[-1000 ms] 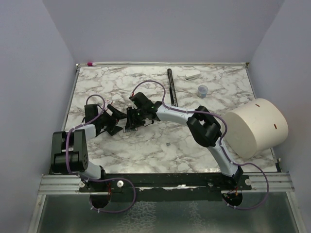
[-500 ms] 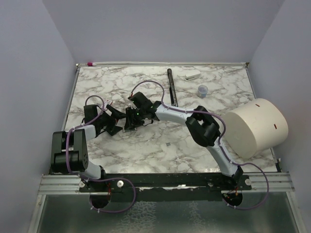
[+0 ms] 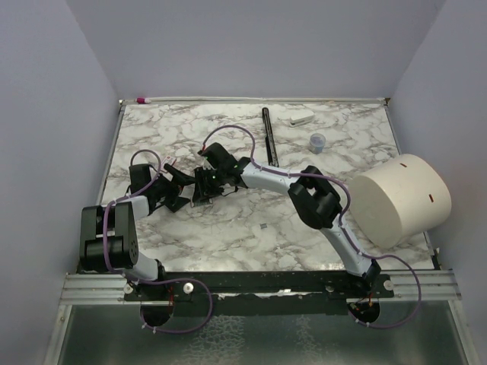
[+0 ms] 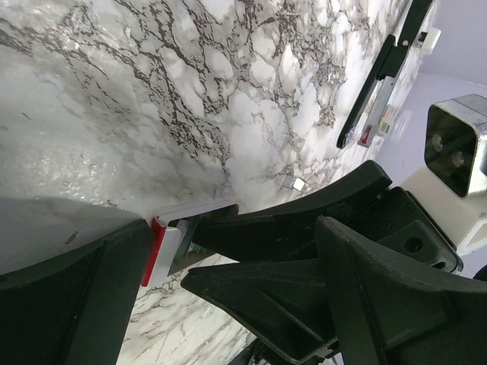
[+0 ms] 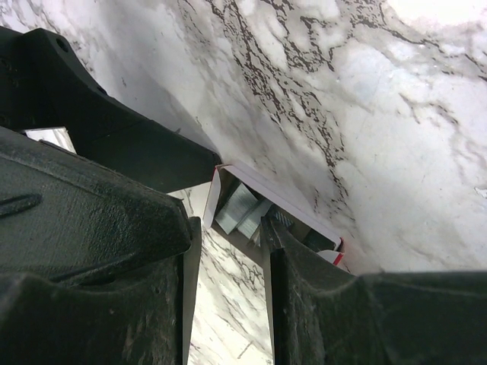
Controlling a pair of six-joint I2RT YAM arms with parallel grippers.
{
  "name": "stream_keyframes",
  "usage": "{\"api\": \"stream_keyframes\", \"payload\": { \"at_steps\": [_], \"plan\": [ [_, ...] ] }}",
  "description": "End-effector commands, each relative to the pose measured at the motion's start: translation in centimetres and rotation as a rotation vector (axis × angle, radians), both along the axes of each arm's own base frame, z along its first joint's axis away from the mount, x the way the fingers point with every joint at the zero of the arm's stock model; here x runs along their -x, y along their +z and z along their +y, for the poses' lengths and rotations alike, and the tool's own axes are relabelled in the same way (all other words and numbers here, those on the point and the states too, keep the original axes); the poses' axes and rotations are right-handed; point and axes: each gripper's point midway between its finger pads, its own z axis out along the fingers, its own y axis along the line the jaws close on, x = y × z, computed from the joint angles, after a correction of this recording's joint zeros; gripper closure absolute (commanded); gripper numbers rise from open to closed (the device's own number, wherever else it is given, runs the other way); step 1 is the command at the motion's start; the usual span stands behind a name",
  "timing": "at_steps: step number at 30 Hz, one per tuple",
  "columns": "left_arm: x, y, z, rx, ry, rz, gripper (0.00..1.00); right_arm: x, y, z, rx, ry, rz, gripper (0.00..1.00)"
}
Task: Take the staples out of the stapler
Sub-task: Adjust the staple in the staple box.
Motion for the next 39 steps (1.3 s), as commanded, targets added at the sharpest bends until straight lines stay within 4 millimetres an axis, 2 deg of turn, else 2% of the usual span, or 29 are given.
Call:
{"api": "stream_keyframes", "payload": {
  "at_steps": [1, 15, 28, 35, 39],
  "plan": [
    [2.4, -0.8, -1.7, 0.026, -0.096, 0.034, 0.05, 0.5, 0.0, 2.7, -0.071, 0.059, -0.033, 0.63],
    [2.6, -0.7, -1.9, 0.034, -0.104, 0.026, 0.05, 0.9, 1.4, 3.7, -0.148, 0.095, -0.053, 0.63],
    [2.9, -0.9, -1.5, -0.004, -0.098, 0.026, 0.05, -0.5, 4.6, 2.3, -0.109, 0.054, -0.171, 0.61],
    [2.6, -0.7, -1.3, -0.021, -0.097, 0.018, 0.05, -0.3, 4.2, 1.2, -0.076, 0.043, -0.18, 0.61],
    [2.4, -0.5, -0.8, -0.059, -0.097, 0.002, 0.04, -0.1, 4.8, 0.9, -0.073, 0.057, -0.195, 0.61]
  ]
}}
